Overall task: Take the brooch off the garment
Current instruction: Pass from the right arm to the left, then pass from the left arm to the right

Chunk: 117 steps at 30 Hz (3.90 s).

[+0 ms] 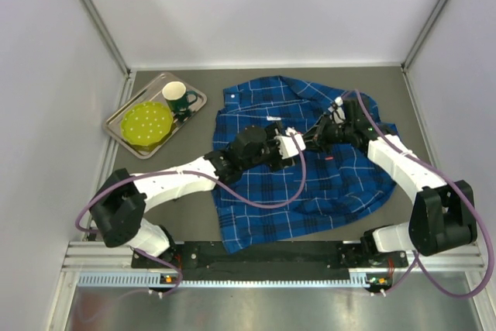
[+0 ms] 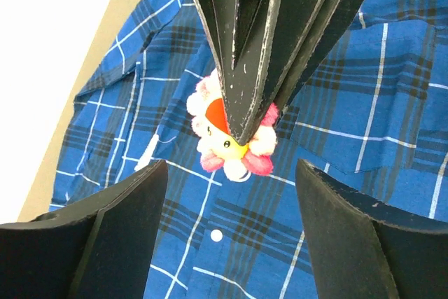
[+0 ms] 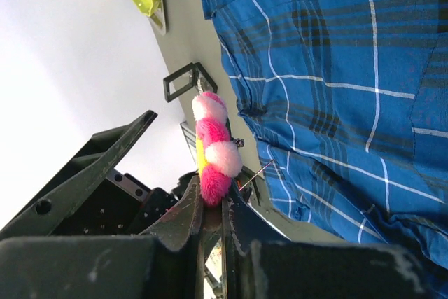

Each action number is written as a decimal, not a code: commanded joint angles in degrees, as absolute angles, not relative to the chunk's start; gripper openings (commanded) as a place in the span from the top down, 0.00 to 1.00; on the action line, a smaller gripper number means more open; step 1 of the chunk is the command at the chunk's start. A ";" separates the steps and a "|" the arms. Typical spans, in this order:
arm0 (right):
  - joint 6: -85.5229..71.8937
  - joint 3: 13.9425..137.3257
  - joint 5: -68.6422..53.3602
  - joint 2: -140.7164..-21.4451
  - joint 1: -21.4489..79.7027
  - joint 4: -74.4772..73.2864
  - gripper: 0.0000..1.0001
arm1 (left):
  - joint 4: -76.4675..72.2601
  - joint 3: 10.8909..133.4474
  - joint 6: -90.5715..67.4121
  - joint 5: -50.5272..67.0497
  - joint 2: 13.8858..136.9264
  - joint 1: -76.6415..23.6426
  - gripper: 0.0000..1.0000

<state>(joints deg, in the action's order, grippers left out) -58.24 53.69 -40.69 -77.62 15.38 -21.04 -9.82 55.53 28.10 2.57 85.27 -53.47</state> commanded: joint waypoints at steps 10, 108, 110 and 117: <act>-66.00 55.81 -42.71 -75.76 16.52 -22.41 1.00 | -18.02 55.81 30.59 -2.63 87.63 -55.72 0.59; -7.29 54.93 -32.87 -66.53 33.31 -21.09 0.60 | 39.72 76.55 -4.92 57.22 92.37 -31.99 1.00; -7.47 54.84 -33.13 -66.27 33.05 -21.01 0.60 | 40.16 76.64 -4.75 56.95 92.55 -31.99 1.00; -7.30 54.84 -36.12 -67.76 32.87 -21.09 0.60 | 39.29 77.25 -5.97 58.18 92.46 -31.99 1.00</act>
<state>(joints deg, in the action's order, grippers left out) -8.54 54.63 -34.37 -68.27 32.84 -22.35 39.13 74.91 -6.20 56.66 92.55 -32.16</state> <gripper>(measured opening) 0.400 0.091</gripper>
